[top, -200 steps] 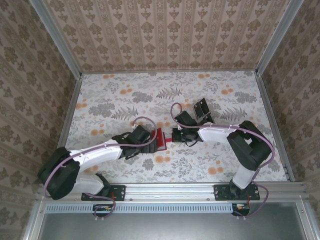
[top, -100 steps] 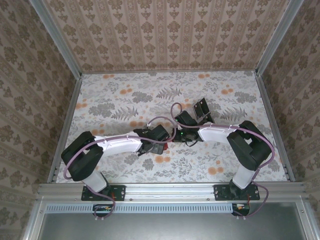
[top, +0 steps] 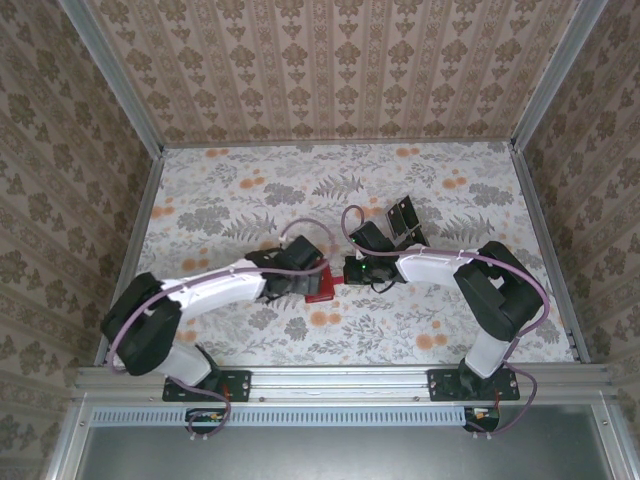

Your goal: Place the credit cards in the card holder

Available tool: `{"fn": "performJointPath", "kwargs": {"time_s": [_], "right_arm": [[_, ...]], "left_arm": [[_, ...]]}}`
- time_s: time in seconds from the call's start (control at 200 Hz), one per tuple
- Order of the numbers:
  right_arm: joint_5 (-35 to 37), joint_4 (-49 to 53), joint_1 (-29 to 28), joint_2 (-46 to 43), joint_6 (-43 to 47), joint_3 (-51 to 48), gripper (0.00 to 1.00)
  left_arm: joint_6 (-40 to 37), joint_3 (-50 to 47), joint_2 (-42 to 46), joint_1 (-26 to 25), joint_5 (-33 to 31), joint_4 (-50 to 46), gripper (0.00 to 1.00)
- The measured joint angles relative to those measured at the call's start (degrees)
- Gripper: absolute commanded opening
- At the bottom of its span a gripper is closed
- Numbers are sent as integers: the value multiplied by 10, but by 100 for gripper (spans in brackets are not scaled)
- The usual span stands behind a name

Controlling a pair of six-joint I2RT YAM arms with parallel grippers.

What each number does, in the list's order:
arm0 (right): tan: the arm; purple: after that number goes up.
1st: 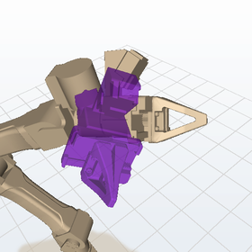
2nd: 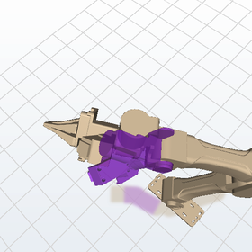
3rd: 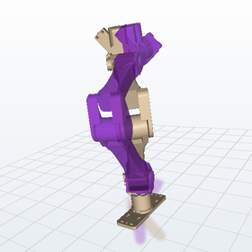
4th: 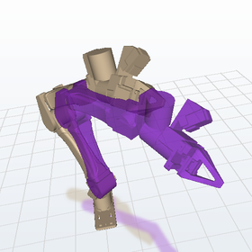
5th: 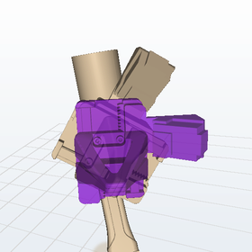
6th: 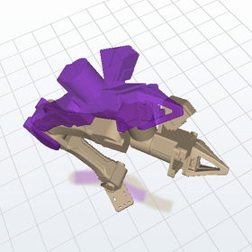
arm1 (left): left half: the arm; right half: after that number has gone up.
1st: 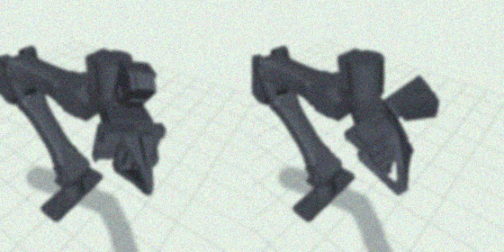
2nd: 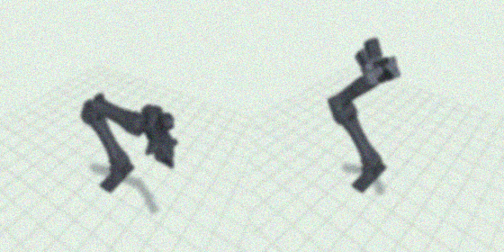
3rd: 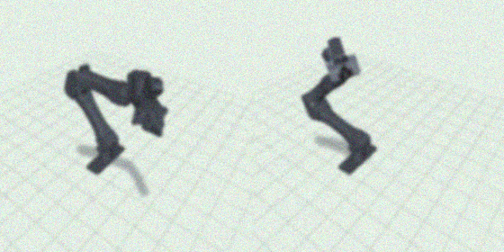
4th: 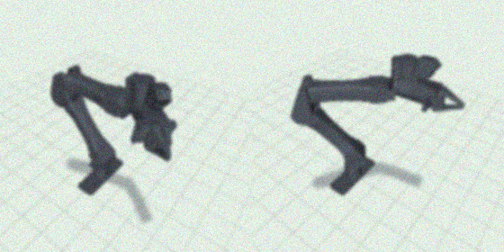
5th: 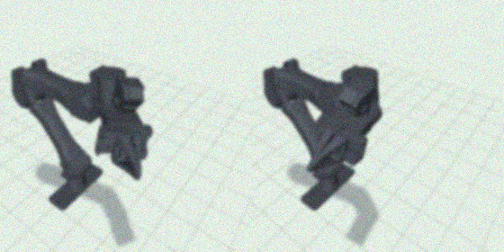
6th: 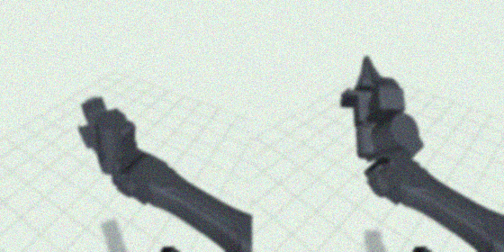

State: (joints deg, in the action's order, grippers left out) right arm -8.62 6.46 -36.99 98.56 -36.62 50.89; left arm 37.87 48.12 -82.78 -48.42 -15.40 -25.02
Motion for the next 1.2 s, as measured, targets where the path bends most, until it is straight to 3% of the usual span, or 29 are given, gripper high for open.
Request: {"fn": "performJointPath", "kwargs": {"time_s": [0.16,0.31,0.58,1.2], "right_arm": [[0,0,0,0,0,0,1],[0,0,0,0,0,0,1],[0,0,0,0,0,0,1],[-2,0,0,0,0,0,2]], "left_arm": [[-7,-9,30,95,64,49,100],[-33,-9,26,129,118,71,100],[-80,3,-25,133,156,75,100],[-123,31,-104,120,144,71,100]]}}
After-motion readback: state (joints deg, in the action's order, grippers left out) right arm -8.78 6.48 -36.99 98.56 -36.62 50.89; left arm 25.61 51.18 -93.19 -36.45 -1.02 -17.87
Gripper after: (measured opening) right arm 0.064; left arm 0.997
